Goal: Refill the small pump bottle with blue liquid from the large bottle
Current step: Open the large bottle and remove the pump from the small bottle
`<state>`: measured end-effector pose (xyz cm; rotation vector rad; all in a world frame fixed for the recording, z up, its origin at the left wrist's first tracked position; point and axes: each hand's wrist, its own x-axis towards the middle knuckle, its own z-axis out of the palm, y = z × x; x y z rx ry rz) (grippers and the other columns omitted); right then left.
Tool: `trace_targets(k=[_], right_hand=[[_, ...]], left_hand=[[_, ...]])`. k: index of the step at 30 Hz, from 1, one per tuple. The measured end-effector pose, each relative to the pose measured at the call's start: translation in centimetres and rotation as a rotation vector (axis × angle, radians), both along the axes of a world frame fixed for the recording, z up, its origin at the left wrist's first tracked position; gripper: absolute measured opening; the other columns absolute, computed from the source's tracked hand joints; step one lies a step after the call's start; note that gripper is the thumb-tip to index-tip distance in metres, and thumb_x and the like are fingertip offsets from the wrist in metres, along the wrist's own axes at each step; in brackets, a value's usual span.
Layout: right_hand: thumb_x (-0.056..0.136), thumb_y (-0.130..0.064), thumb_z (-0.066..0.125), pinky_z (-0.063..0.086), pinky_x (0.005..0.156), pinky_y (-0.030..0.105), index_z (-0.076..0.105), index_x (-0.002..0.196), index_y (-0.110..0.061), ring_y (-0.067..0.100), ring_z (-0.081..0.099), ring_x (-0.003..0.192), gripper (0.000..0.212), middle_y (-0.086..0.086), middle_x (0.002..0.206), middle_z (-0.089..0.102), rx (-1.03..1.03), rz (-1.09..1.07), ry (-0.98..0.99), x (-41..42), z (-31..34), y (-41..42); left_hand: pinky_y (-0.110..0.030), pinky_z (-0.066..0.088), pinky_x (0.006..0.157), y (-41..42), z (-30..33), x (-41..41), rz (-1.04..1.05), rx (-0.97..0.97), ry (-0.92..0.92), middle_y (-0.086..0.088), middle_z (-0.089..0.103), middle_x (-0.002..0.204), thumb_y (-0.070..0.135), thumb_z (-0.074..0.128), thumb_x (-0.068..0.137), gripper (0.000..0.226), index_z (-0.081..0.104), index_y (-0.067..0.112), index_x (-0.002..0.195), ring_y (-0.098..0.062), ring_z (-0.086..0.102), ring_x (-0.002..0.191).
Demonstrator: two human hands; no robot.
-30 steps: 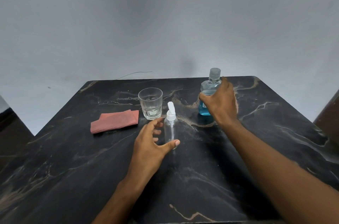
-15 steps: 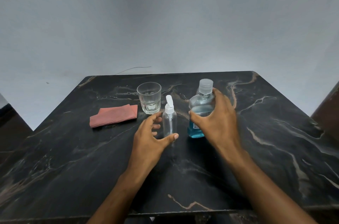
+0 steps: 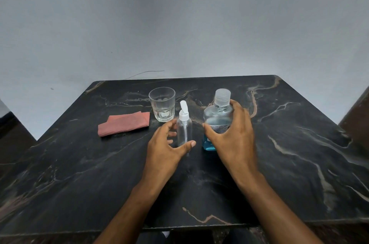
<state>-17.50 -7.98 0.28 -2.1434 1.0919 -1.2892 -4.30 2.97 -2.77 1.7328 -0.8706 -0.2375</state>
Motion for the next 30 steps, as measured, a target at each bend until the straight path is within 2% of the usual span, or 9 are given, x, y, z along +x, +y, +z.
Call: trace_targets(k=[5, 10, 12, 16, 19, 22, 24, 27, 30], right_hand=[[0.074, -0.047, 0.08, 0.052, 0.098, 0.038, 0.036, 0.146, -0.02, 0.019, 0.052, 0.122, 0.089, 0.002, 0.133, 0.051, -0.008, -0.006, 0.0, 0.1, -0.2, 0.1], [0.064, -0.061, 0.08, 0.041, 0.108, 0.046, 0.012, 0.157, -0.02, 0.024, 0.031, 0.139, 0.123, 0.009, 0.153, 0.032, 0.025, -0.016, 0.086, -0.6, 0.5, 0.8], [0.069, -0.055, 0.079, 0.045, 0.106, 0.043, 0.026, 0.153, -0.014, 0.025, 0.035, 0.134, 0.107, 0.01, 0.146, 0.035, -0.125, -0.068, -0.002, -1.0, 1.0, 1.8], [0.087, -0.021, 0.077, 0.057, 0.079, 0.029, 0.066, 0.112, -0.006, 0.015, 0.059, 0.093, 0.031, 0.005, 0.108, 0.057, -0.396, 0.039, -0.189, -0.3, 1.7, 3.9], [0.086, -0.012, 0.078, 0.056, 0.072, 0.031, 0.071, 0.096, -0.005, 0.016, 0.063, 0.083, 0.014, 0.005, 0.096, 0.063, -0.379, 0.086, -0.2, 0.7, 2.6, 4.3], [0.087, -0.019, 0.077, 0.055, 0.072, 0.029, 0.067, 0.103, -0.008, 0.016, 0.059, 0.086, 0.022, 0.005, 0.099, 0.059, -0.351, 0.006, -0.222, 0.2, 4.4, 3.1], [0.085, -0.03, 0.078, 0.05, 0.07, 0.022, 0.064, 0.107, -0.013, 0.011, 0.054, 0.085, 0.031, 0.0, 0.101, 0.055, -0.308, -0.057, -0.206, -0.4, 5.7, 1.8], [0.08, -0.05, 0.076, 0.036, 0.064, 0.008, 0.062, 0.11, -0.02, 0.003, 0.048, 0.083, 0.044, -0.009, 0.1, 0.052, -0.163, -0.059, -0.063, -0.7, 7.2, -0.5], [0.073, -0.059, 0.076, 0.037, 0.065, 0.017, 0.065, 0.11, -0.02, 0.006, 0.052, 0.085, 0.055, -0.006, 0.1, 0.057, -0.036, 0.028, 0.056, -0.6, 8.3, -2.3]], left_hand=[[-0.018, 0.051, 0.091, -0.2, 0.1, -0.1, 0.007, 0.009, -0.009, 0.013, 0.067, 0.128, 0.034, 0.091, 0.074, 0.077, 0.056, 0.028, 0.142, -0.001, 0.064, 0.112], [-0.013, 0.05, 0.086, -0.7, 0.2, -0.1, 0.02, 0.01, 0.023, 0.013, 0.069, 0.12, 0.031, 0.09, 0.076, 0.071, 0.059, 0.025, 0.14, 0.003, 0.064, 0.105], [-0.01, 0.052, 0.082, -0.9, 0.2, -0.1, 0.022, -0.001, 0.039, 0.016, 0.072, 0.113, 0.028, 0.089, 0.077, 0.061, 0.063, 0.027, 0.133, 0.005, 0.066, 0.099], [-0.027, 0.06, 0.089, -0.9, 0.0, -0.1, 0.028, -0.036, 0.083, 0.013, 0.077, 0.104, 0.023, 0.089, 0.077, 0.046, 0.071, 0.025, 0.119, 0.001, 0.073, 0.094], [-0.016, 0.056, 0.088, -0.8, 0.3, -0.1, 0.04, -0.026, 0.043, 0.022, 0.073, 0.103, 0.027, 0.092, 0.073, 0.054, 0.07, 0.027, 0.122, 0.005, 0.07, 0.098], [-0.011, 0.045, 0.088, -0.5, 0.8, -0.3, 0.072, 0.013, -0.014, 0.018, 0.062, 0.123, 0.031, 0.095, 0.067, 0.084, 0.055, 0.027, 0.141, -0.002, 0.062, 0.11], [-0.008, 0.042, 0.086, 0.2, 1.3, -0.8, 0.144, -0.015, -0.076, 0.012, 0.054, 0.126, 0.032, 0.095, 0.066, 0.089, 0.05, 0.028, 0.143, -0.003, 0.054, 0.109], [-0.006, 0.043, 0.079, 1.3, 2.0, -3.0, 0.221, -0.181, -0.203, 0.014, 0.053, 0.105, 0.033, 0.09, 0.069, 0.063, 0.057, 0.037, 0.123, -0.004, 0.054, 0.094], [-0.01, 0.048, 0.076, 1.1, 2.7, -6.0, 0.111, -0.299, -0.206, 0.013, 0.063, 0.097, 0.022, 0.088, 0.076, 0.044, 0.063, 0.032, 0.11, -0.01, 0.063, 0.087]])
